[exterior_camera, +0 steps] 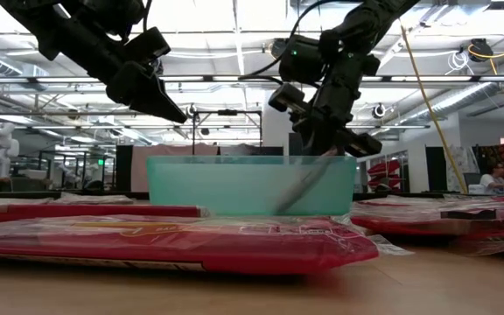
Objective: Sort popcorn bags into baskets
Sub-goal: Put the red popcorn bag into the green bin
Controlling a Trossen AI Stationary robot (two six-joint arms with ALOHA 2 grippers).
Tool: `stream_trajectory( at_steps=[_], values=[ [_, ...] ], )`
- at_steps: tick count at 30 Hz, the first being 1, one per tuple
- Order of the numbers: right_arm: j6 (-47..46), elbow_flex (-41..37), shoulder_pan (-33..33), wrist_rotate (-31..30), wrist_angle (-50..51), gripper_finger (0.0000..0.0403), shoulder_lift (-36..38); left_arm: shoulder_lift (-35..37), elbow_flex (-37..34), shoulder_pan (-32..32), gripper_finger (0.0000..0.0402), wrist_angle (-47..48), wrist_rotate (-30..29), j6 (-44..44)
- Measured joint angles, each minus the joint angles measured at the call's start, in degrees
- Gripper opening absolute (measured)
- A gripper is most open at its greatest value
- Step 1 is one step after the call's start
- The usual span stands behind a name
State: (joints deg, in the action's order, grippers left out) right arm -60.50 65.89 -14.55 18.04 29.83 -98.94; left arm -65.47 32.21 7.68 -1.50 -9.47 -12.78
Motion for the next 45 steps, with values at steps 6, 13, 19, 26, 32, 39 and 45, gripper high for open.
stream_trajectory(
  at_steps=[6, 13, 19, 26, 32, 39, 45],
  values=[
    [1.6, 0.0, 0.0, -0.4, 0.6, 0.0044, 0.5, 0.0, 0.0, 0.0, 0.0172, 0.0, 0.0, 0.3],
    [4.8, 0.0, -0.5, -4.4, 6.1, 0.0092, 3.9, 0.0, 0.0, 0.0, 0.0172, -2.5, 0.0, 1.3],
    [8.1, -0.1, -1.2, -11.7, 11.2, 0.0124, 8.0, 0.0, 0.0, 0.0, 0.0172, -2.5, 0.1, 1.6],
    [8.5, 0.0, 0.5, -16.9, 2.0, 0.0130, 10.3, 0.0, 0.0, 0.0, 0.0172, -2.0, 0.1, 1.5],
    [5.8, 0.7, 3.9, -18.2, -4.3, 0.0127, 6.1, -0.5, 0.0, 0.0, 0.0172, 0.0, 0.1, 1.1],
    [5.1, 7.3, 8.3, -18.9, -3.0, 0.0115, -3.6, -0.5, 0.0, 0.0, 0.0172, 0.0, 0.8, -0.7],
    [2.4, 11.7, 8.5, -19.8, 2.3, 0.0082, -10.6, -0.5, 0.0, 0.0, 0.0172, -0.1, 1.9, 0.0]
  ],
)
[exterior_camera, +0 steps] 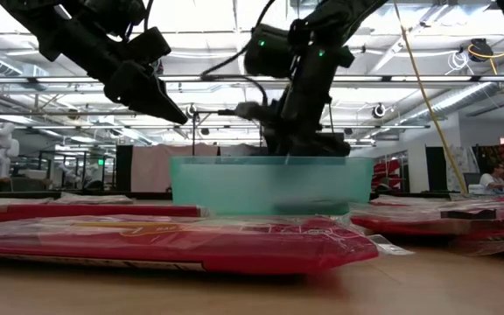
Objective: Sort popcorn bags into baskets
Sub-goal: Put the red popcorn bag into the green bin
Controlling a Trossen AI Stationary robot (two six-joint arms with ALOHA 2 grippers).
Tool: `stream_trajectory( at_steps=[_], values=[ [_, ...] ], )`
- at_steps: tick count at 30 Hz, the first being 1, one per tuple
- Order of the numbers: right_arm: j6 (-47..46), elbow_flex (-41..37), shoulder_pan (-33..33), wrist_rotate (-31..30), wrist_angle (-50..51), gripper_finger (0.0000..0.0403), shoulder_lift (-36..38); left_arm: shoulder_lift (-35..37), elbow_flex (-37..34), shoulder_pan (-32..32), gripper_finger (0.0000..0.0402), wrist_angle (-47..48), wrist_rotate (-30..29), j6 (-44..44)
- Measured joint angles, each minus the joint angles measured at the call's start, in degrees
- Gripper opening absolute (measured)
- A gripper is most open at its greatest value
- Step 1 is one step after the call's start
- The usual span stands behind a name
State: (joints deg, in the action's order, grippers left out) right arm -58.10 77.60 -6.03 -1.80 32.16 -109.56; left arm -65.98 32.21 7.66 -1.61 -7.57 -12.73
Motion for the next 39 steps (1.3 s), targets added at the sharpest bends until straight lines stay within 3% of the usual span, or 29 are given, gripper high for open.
stream_trajectory(
  at_steps=[16, 39],
  values=[
    [0.9, 1.7, -2.5, -0.4, 6.2, 0.0005, -2.0, 0.0, -2.2, 0.0, 0.0172, 1.4, 0.0, 1.2],
    [-0.7, 3.5, -3.3, -3.2, 17.4, 0.0000, -2.4, 0.0, -2.4, -3.6, 0.0172, -1.7, 0.0, 0.6]
  ],
)
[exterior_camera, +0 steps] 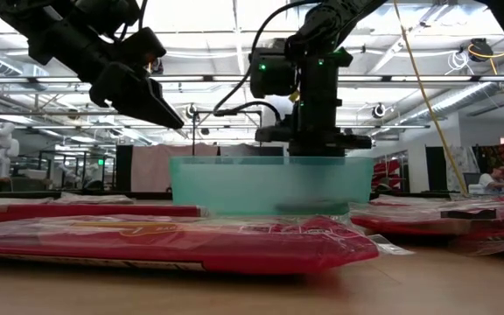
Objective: Sort popcorn bags into baskets
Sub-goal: Put the red popcorn bag into the green bin
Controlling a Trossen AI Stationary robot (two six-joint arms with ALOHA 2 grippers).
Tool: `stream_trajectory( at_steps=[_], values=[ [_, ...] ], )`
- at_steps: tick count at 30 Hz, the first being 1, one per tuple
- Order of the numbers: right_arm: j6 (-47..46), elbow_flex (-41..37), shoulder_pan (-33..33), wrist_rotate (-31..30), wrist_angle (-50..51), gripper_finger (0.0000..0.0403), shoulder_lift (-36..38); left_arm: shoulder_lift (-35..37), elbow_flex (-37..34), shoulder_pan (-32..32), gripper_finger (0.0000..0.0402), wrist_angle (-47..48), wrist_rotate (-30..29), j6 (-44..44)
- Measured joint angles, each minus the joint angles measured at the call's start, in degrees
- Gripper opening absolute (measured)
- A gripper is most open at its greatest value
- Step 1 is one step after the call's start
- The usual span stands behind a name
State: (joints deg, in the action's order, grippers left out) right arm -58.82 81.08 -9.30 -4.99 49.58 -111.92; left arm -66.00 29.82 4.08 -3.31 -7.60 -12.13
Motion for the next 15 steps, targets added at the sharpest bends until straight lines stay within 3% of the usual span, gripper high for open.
stream_trajectory(
  at_steps=[15],
  values=[
    [1.1, 0.0, -0.1, -2.9, 3.0, 0.0000, 1.3, 0.8, 0.0, -0.1, 0.0172, 0.8, 0.0, 0.5]
  ],
)
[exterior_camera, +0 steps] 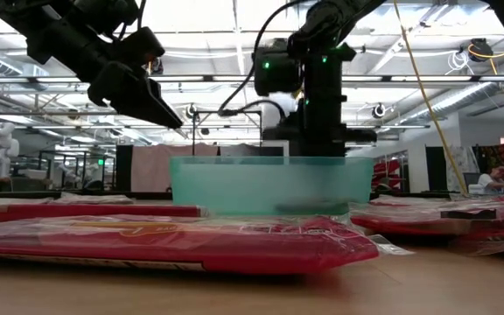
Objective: Sort popcorn bags into baskets
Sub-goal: Put the red popcorn bag into the green bin
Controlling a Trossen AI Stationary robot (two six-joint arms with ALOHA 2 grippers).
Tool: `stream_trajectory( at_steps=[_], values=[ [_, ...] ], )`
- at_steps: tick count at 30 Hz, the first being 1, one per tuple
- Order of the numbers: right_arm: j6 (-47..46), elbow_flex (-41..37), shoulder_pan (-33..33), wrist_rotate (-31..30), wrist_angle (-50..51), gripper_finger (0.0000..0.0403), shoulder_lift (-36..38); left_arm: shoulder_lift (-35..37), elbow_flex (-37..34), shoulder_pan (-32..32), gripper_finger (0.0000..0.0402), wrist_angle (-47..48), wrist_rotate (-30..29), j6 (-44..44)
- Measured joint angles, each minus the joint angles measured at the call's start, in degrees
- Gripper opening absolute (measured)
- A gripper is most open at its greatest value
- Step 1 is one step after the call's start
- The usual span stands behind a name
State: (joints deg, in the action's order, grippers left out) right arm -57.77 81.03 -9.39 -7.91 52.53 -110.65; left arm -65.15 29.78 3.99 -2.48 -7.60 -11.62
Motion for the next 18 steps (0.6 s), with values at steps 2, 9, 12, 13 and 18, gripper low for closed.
stream_trajectory(
  at_steps=[2, 9, 12, 13, 18],
  values=[
    [1.0, 0.0, 0.2, -0.2, -1.5, 0.0000, 1.7, 1.4, 0.2, 0.0, 0.0172, 1.7, 0.0, 0.8],
    [7.6, 0.0, 6.2, -8.3, -13.3, 0.0000, 8.1, 13.5, 1.2, -0.9, 0.0172, 17.3, -2.4, 9.2],
    [6.3, 0.0, 9.5, -13.4, -14.6, 0.0000, 9.7, 17.9, 1.2, -1.0, 0.0172, 25.8, -4.6, 15.6],
    [6.2, 0.0, 10.7, -15.1, -14.9, 0.0000, 9.9, 18.7, 1.2, -1.0, 0.0172, 28.7, -5.2, 17.5],
    [10.3, -0.4, 16.2, -19.6, -22.5, 0.0000, 9.9, 18.5, 1.2, -1.6, 0.0172, 38.1, -6.0, 26.7]
  ],
)
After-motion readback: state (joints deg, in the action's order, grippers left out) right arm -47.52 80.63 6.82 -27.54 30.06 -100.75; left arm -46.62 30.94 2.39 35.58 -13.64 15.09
